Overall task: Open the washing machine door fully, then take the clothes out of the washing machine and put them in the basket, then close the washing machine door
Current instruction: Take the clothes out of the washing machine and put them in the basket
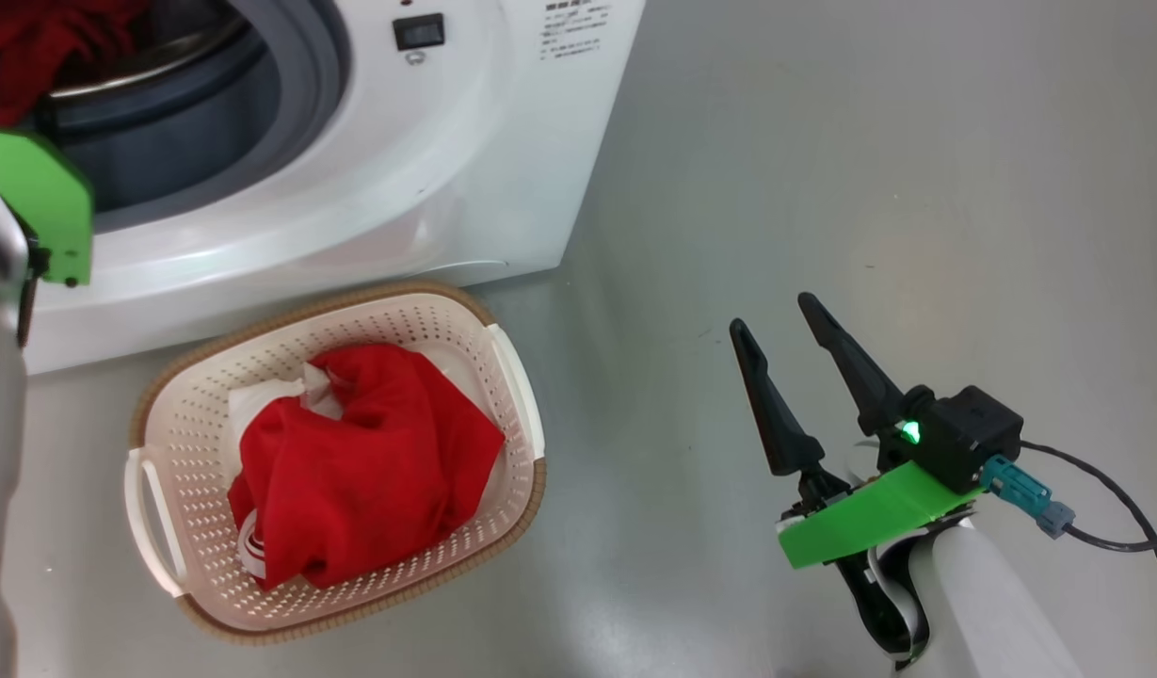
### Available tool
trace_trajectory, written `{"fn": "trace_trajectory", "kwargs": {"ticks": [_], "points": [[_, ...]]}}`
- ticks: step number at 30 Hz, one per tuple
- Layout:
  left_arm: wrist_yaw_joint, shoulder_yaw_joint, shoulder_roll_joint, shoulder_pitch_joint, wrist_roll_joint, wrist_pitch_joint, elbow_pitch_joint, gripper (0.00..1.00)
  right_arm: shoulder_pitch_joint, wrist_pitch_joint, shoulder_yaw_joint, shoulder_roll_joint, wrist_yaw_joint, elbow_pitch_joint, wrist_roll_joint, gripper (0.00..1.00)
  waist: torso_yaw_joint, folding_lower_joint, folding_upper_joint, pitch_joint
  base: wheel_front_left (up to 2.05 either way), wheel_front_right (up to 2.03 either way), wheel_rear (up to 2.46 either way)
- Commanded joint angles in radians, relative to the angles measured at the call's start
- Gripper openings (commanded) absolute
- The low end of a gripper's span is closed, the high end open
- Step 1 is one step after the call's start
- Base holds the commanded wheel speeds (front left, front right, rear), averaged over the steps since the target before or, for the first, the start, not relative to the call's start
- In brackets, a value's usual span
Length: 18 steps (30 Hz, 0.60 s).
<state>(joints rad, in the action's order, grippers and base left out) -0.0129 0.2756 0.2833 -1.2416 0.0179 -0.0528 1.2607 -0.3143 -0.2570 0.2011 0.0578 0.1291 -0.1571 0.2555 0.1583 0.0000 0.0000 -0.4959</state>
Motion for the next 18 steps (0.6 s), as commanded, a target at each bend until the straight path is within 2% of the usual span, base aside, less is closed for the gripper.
{"fn": "trace_trajectory", "kwargs": {"ticks": [1, 18], "points": [[0.010, 0.001, 0.061, -0.029, 0.014, 0.006, -0.009, 1.00, -0.014, -0.005, 0.028, -0.008, 0.002, 0.026, 0.011, 1.00, 0.012, 0.0000, 0.0000, -0.011, 0.00, 0.00, 0.00], [0.040, 0.049, 0.124, -0.064, 0.029, 0.057, 0.022, 1.00, -0.031, -0.005, 0.041, -0.008, 0.002, 0.035, 0.030, 1.00, 0.046, 0.0000, 0.0000, -0.051, 0.00, 0.00, 0.00]]}}
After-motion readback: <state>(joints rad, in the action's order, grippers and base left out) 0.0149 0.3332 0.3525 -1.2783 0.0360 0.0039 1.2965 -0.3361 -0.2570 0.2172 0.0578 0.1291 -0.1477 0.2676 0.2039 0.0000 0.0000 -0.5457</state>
